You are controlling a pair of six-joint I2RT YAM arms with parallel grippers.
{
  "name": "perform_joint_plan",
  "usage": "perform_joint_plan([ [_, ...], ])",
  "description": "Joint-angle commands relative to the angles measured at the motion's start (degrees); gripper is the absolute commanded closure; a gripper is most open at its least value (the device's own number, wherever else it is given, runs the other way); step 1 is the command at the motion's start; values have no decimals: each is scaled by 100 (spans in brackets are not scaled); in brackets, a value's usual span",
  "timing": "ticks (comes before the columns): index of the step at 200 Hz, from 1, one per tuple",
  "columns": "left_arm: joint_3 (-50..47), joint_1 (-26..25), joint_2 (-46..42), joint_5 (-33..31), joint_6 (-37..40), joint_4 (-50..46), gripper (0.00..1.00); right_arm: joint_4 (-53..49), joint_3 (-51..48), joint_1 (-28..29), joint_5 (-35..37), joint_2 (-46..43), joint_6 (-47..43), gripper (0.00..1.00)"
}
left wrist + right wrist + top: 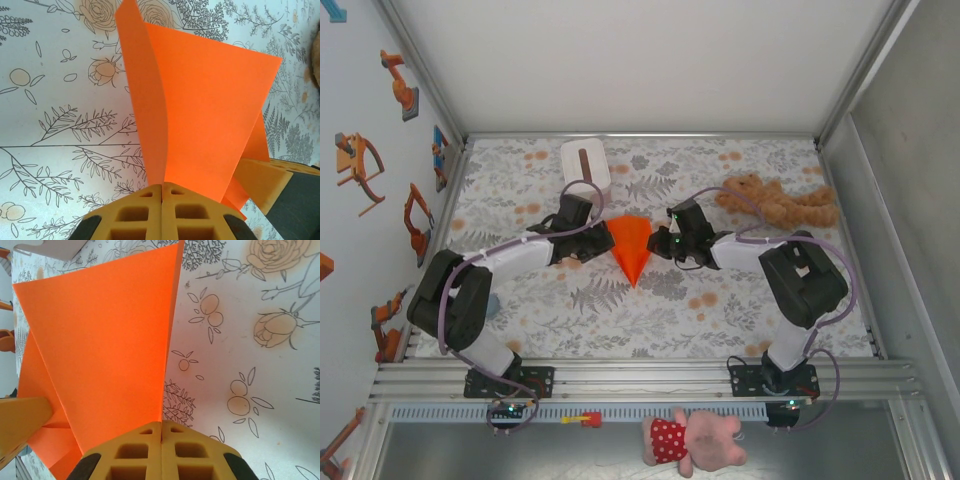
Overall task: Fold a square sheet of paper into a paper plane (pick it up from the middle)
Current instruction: Turn over a paper plane at the center of the table.
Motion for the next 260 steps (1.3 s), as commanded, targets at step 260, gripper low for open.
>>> perform_joint_plan([
  [260,-86,8,595,480,227,317,94,-2774,571,179,620,-711,-645,64],
])
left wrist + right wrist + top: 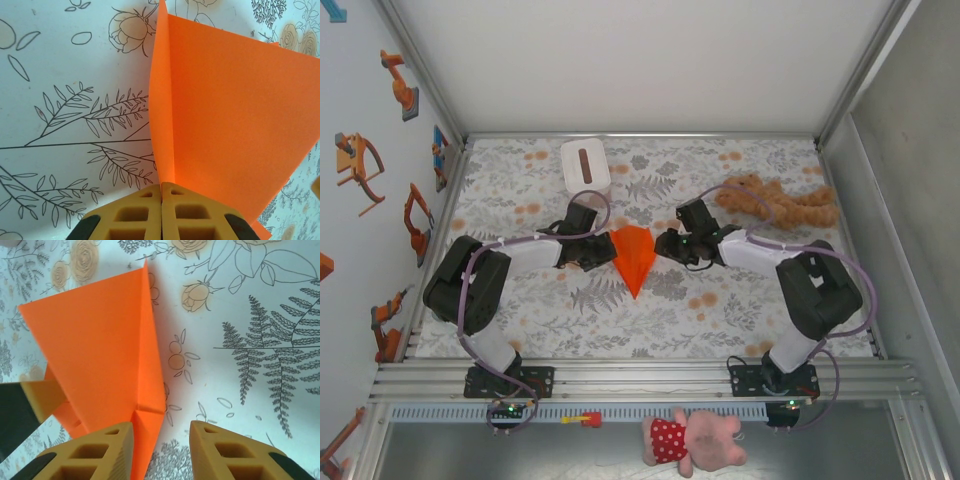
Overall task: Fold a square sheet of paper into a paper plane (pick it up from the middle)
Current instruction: Turn over a paper plane at the center of the table, then move the paper plane to the top-center of the table.
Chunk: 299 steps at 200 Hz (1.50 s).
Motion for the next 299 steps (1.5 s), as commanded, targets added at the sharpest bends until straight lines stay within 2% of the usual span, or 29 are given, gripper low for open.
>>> perform_joint_plan([
  [1,73,8,-90,146,60,14,94,-847,256,216,79,-93,-298,64],
  [33,54,10,-136,172,19,23,94,-1037,479,582,0,222,-240,63],
  [116,34,10,-126,332,-105,104,94,-761,821,855,-515,767,-116,65],
  [142,17,8,-170,348,-129,110,94,-916,854,882,-315,709,-125,67],
  [177,25,12,-234,232,-108,22,94,-1352,789,891,323,422,-86,65],
  [211,31,4,-268,207,-107,2,94,-1312,710,917,505,91,-130,64],
  [236,38,8,-267,231,-116,10,94,-837,547,913,215,9,-156,61],
  [299,69,8,-264,345,-143,30,94,-640,665,944,-214,597,-14,60],
])
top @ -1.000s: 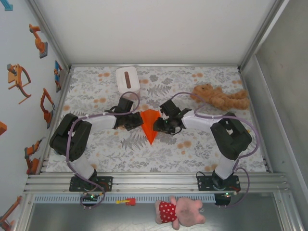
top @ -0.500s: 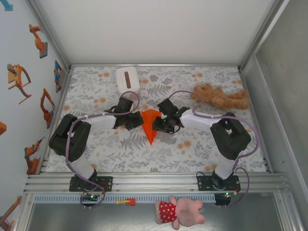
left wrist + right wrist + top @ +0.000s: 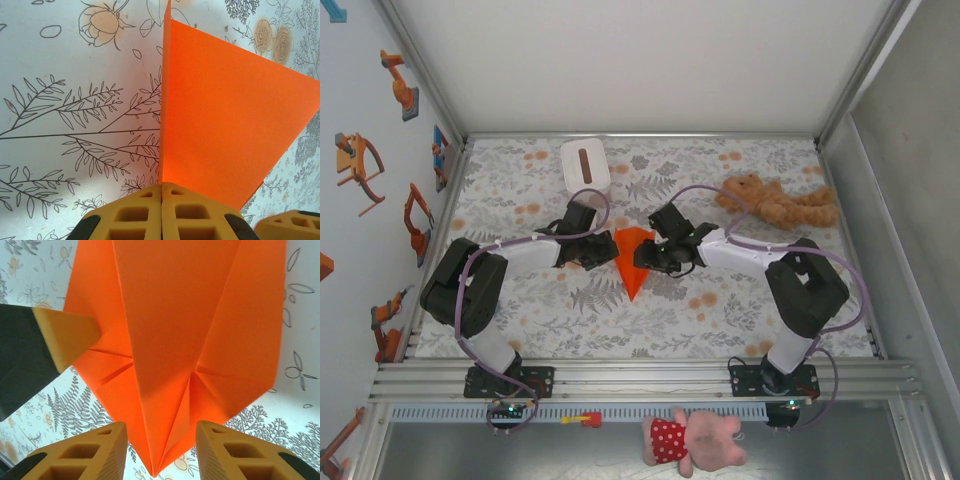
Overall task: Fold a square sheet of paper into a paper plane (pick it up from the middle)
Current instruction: Move the paper plane to the top-center of the table.
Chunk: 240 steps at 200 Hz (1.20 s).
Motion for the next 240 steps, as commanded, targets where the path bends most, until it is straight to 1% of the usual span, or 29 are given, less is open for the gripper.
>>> perform_joint_plan([
  [1,69,4,-137,90,-68,-12,94,122,7,50,-187,191,93,60],
  [45,86,8,-169,175,-86,18,94,366,43,73,-481,367,124,60],
  [86,94,8,-212,386,-165,90,94,288,213,190,-504,531,-17,60],
  [126,104,10,-217,448,-146,106,94,331,237,282,-557,562,-235,50],
  [148,104,8,-209,513,-179,139,94,293,272,314,-515,580,-297,48],
  [214,91,8,-207,602,-207,158,94,101,373,349,-300,660,-319,48],
  [240,87,8,-222,598,-200,148,94,-14,370,349,-117,639,-322,53],
])
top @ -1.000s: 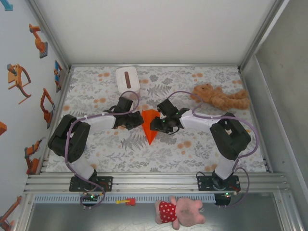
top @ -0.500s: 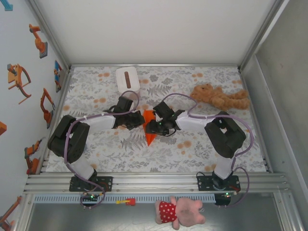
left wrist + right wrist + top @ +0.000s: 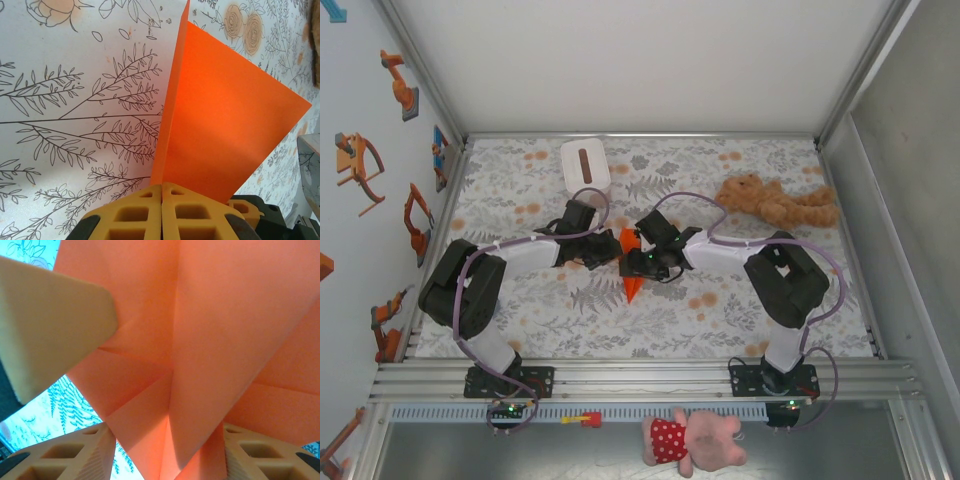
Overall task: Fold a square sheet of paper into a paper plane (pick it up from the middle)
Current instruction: Move the paper plane to the top-center of the table.
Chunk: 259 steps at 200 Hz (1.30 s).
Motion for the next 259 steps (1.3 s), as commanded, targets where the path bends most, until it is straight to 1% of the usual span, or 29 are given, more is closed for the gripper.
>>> perform_joint_plan([
  [1,82,4,-154,106,-65,39,94,-240,153,56,259,59,-109,53],
  [41,73,9,-159,49,-38,1,94,-420,154,51,544,-62,-116,62],
  [77,90,10,-157,64,-37,0,94,-460,187,52,568,-36,-90,70],
  [103,82,8,-165,82,-51,8,93,-459,242,61,558,42,-64,72],
  [134,67,8,-191,111,-51,47,89,-363,234,69,549,129,39,72],
  [141,57,9,-205,106,-55,47,88,-354,232,68,555,140,65,73],
  [165,37,12,-335,-12,-43,-5,81,-401,224,69,703,99,105,79],
  [184,14,54,-500,-204,-16,-146,72,-676,294,69,1012,18,45,86],
  [200,-53,130,-684,-367,6,-252,68,-974,419,69,1290,-18,-44,92],
  [240,-299,483,-1259,-833,91,-703,50,-1602,716,30,1820,-112,-401,96],
  [259,-387,658,-1535,-1113,217,-1069,38,-1863,923,-94,1948,-103,-745,98],
])
